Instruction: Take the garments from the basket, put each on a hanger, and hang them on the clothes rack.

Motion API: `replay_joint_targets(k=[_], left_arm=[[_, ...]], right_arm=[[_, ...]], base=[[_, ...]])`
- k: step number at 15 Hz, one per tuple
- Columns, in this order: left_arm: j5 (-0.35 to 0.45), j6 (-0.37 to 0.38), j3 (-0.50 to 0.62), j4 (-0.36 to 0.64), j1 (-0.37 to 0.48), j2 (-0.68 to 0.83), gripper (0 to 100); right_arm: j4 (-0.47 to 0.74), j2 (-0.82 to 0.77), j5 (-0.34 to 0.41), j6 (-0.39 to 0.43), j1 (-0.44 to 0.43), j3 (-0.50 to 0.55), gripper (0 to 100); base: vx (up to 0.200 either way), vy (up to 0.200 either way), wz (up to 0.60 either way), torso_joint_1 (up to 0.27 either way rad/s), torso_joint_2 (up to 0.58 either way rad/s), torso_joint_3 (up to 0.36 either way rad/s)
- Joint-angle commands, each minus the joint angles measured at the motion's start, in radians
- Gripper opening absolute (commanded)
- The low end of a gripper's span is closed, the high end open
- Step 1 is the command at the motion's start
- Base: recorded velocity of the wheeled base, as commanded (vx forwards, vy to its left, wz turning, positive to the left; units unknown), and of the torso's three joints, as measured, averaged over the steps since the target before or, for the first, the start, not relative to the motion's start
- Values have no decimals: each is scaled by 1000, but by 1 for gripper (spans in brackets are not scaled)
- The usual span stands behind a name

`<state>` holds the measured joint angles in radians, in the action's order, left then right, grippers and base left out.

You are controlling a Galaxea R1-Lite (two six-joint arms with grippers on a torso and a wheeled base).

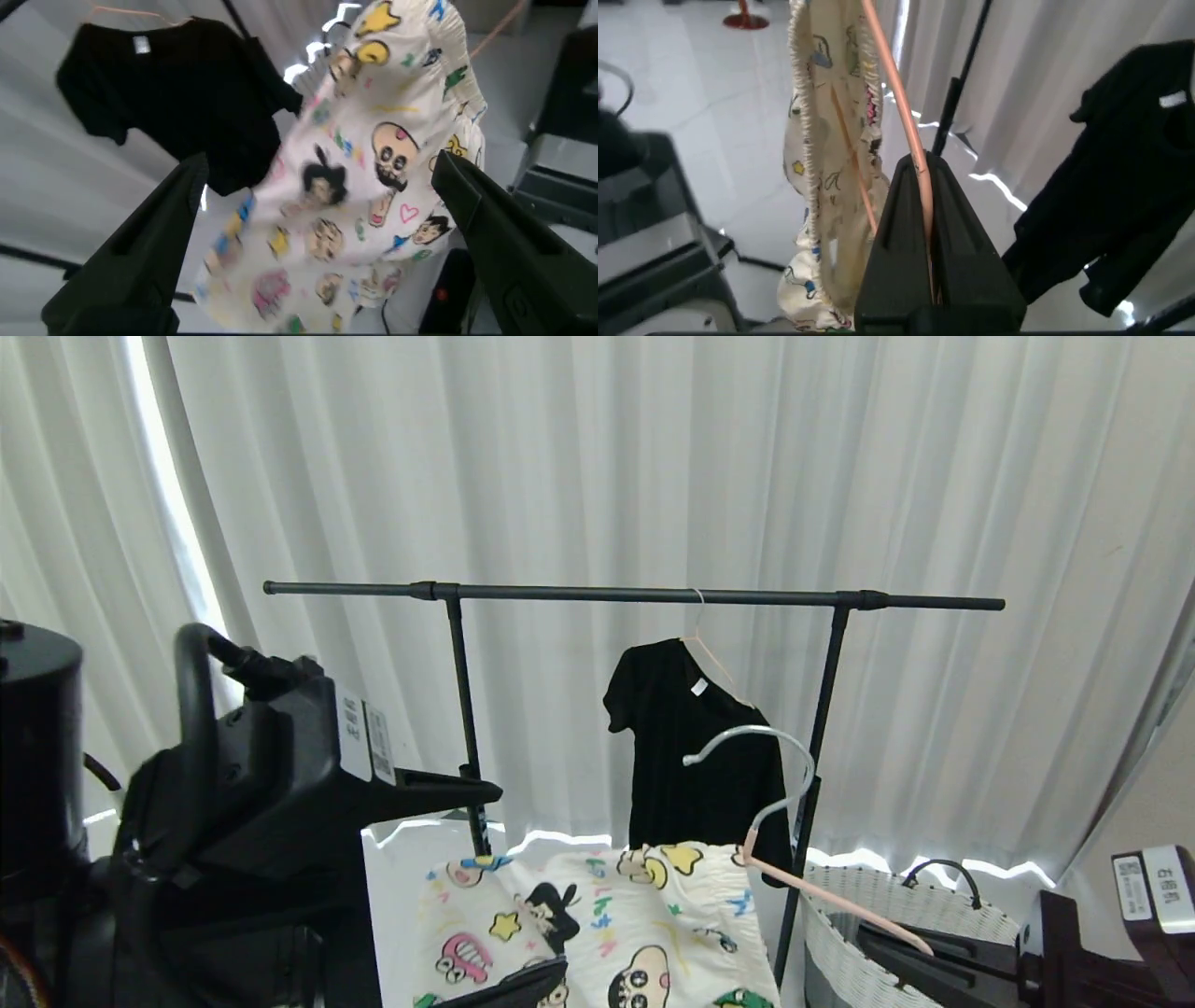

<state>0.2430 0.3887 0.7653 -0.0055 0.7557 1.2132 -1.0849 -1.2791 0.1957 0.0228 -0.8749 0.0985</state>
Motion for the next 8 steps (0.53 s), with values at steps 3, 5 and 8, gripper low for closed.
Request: replay_joint_targets(k=[3, 5, 8], left_arm=[[55, 12, 2, -4, -6, 103, 100], [71, 10, -21, -4, 62, 108, 100], [73, 6, -32, -4, 63, 129, 100]], right_arm=[[0, 41, 7, 51, -58, -14, 0], [0, 41, 5, 75, -102, -11, 0], [0, 41, 4, 100, -156, -8, 0]], base=[[0, 0, 0, 0, 0, 0], [0, 0, 0, 0, 0, 0], [0, 0, 0, 0, 0, 0]])
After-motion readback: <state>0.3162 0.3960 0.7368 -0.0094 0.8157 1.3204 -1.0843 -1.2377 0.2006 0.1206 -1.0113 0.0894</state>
